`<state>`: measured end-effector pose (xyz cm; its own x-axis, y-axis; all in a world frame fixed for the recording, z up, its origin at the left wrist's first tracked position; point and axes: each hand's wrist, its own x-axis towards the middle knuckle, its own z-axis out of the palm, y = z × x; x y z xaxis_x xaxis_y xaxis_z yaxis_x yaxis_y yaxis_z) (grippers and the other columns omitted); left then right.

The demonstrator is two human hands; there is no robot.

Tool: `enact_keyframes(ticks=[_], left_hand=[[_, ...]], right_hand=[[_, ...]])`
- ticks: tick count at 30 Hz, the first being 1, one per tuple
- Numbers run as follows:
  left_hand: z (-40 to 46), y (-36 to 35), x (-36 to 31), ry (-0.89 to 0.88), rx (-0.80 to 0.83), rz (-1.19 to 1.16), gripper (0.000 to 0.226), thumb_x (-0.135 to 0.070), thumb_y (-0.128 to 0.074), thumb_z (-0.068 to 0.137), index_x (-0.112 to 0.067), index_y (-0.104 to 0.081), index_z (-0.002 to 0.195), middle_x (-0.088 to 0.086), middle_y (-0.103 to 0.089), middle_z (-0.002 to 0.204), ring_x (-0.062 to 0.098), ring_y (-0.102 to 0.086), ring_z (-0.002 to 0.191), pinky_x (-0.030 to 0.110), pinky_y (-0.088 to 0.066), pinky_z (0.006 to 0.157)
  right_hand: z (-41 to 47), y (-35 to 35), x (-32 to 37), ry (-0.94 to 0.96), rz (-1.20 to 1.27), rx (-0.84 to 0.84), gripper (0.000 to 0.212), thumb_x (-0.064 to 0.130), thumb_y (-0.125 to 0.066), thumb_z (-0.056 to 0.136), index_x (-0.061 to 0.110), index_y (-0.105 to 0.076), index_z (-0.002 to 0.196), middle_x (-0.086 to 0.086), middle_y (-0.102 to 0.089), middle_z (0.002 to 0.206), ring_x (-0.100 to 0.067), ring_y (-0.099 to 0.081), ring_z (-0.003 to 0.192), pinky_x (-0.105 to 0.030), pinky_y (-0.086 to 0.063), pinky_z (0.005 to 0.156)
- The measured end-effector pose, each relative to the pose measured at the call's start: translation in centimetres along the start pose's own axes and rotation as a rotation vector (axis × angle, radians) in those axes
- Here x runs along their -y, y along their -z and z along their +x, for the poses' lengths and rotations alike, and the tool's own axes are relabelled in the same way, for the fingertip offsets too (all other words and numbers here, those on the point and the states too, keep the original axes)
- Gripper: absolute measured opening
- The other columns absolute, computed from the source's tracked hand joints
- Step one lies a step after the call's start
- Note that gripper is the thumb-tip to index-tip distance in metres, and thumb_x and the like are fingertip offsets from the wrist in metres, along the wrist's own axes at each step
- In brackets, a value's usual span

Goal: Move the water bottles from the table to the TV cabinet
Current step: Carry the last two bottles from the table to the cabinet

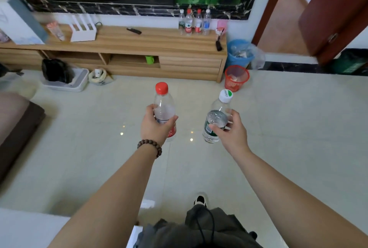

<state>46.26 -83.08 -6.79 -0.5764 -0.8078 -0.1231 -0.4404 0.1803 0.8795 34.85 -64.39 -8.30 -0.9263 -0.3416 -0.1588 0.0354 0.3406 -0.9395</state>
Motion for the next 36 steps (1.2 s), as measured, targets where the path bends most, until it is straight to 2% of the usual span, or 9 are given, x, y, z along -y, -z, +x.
enact_keyframes(ticks=[5,13,17,21,25,27,29,33,36], left_hand=[[8.3,-3.5,-3.9,-0.015,-0.016,0.007,0.064,-0.037,-0.079,0.073,-0.020,-0.044,0.124,-0.004,-0.057,0.111,0.018,-0.056,0.099,0.029,-0.044,0.079],[23.5,-8.2,-5.8,-0.007,0.004,0.039,0.066,-0.039,-0.079,0.072,-0.021,-0.044,0.124,-0.002,-0.059,0.112,0.021,-0.058,0.102,0.036,-0.051,0.085],[32.9,-9.9,-7.2,-0.003,0.015,0.028,0.061,-0.035,-0.079,0.074,-0.019,-0.045,0.122,-0.006,-0.057,0.104,0.017,-0.056,0.095,0.029,-0.044,0.078],[42.9,-10.9,-9.1,0.021,0.034,0.030,0.057,-0.036,-0.079,0.073,-0.017,-0.047,0.117,-0.004,-0.060,0.104,0.017,-0.057,0.093,0.029,-0.043,0.075],[51.6,-12.1,-12.1,0.025,0.050,0.063,0.048,-0.035,-0.079,0.073,-0.014,-0.045,0.100,-0.008,-0.056,0.088,0.021,-0.056,0.086,0.028,-0.042,0.065],[55.0,-12.8,-13.5,0.012,0.060,0.064,0.050,-0.034,-0.078,0.074,-0.014,-0.047,0.108,-0.006,-0.057,0.093,0.019,-0.056,0.087,0.027,-0.043,0.068],[58.3,-13.9,-14.7,0.004,0.075,0.066,0.053,-0.035,-0.078,0.075,-0.017,-0.047,0.114,-0.007,-0.057,0.100,0.016,-0.055,0.089,0.027,-0.042,0.073],[64.4,-16.6,-16.0,0.018,0.084,0.067,0.060,-0.037,-0.078,0.074,-0.017,-0.047,0.121,-0.007,-0.057,0.106,0.016,-0.054,0.095,0.028,-0.042,0.076],[69.0,-19.0,-16.8,0.027,0.082,0.071,0.066,-0.037,-0.079,0.074,-0.019,-0.045,0.128,-0.009,-0.056,0.107,0.013,-0.053,0.095,0.026,-0.041,0.076]], right_hand=[[9.8,0.2,1.8,0.000,-0.018,0.009,0.068,0.024,-0.082,0.067,0.029,-0.046,0.124,0.004,-0.062,0.112,-0.019,-0.067,0.095,-0.036,-0.054,0.087],[25.5,-3.6,4.0,0.015,-0.027,-0.005,0.064,0.024,-0.082,0.067,0.029,-0.048,0.121,0.003,-0.064,0.112,-0.018,-0.065,0.097,-0.038,-0.054,0.089],[34.3,-6.7,5.8,0.016,-0.020,-0.023,0.064,0.021,-0.083,0.068,0.028,-0.049,0.121,0.005,-0.063,0.109,-0.017,-0.064,0.097,-0.035,-0.053,0.088],[43.2,-9.8,8.7,0.014,-0.026,-0.051,0.058,0.019,-0.082,0.069,0.027,-0.050,0.117,0.010,-0.062,0.105,-0.013,-0.062,0.098,-0.034,-0.052,0.088],[50.9,-11.8,11.8,-0.002,0.013,-0.080,0.053,0.016,-0.082,0.070,0.027,-0.050,0.110,0.014,-0.061,0.100,-0.007,-0.060,0.092,-0.026,-0.050,0.083],[54.2,-12.4,12.7,-0.010,0.033,-0.084,0.054,0.016,-0.082,0.070,0.025,-0.050,0.113,0.007,-0.063,0.106,-0.010,-0.061,0.098,-0.019,-0.048,0.079],[57.6,-13.0,13.3,-0.008,0.051,-0.096,0.060,0.016,-0.082,0.070,0.022,-0.050,0.120,0.002,-0.062,0.115,-0.014,-0.061,0.105,-0.018,-0.047,0.080],[64.0,-14.2,14.3,-0.025,0.064,-0.094,0.063,0.015,-0.081,0.072,0.020,-0.048,0.126,0.003,-0.060,0.119,-0.012,-0.057,0.107,-0.013,-0.044,0.079],[69.2,-15.3,14.4,-0.036,0.063,-0.083,0.063,0.015,-0.081,0.072,0.022,-0.048,0.124,0.010,-0.059,0.113,-0.009,-0.057,0.104,-0.022,-0.047,0.085]])
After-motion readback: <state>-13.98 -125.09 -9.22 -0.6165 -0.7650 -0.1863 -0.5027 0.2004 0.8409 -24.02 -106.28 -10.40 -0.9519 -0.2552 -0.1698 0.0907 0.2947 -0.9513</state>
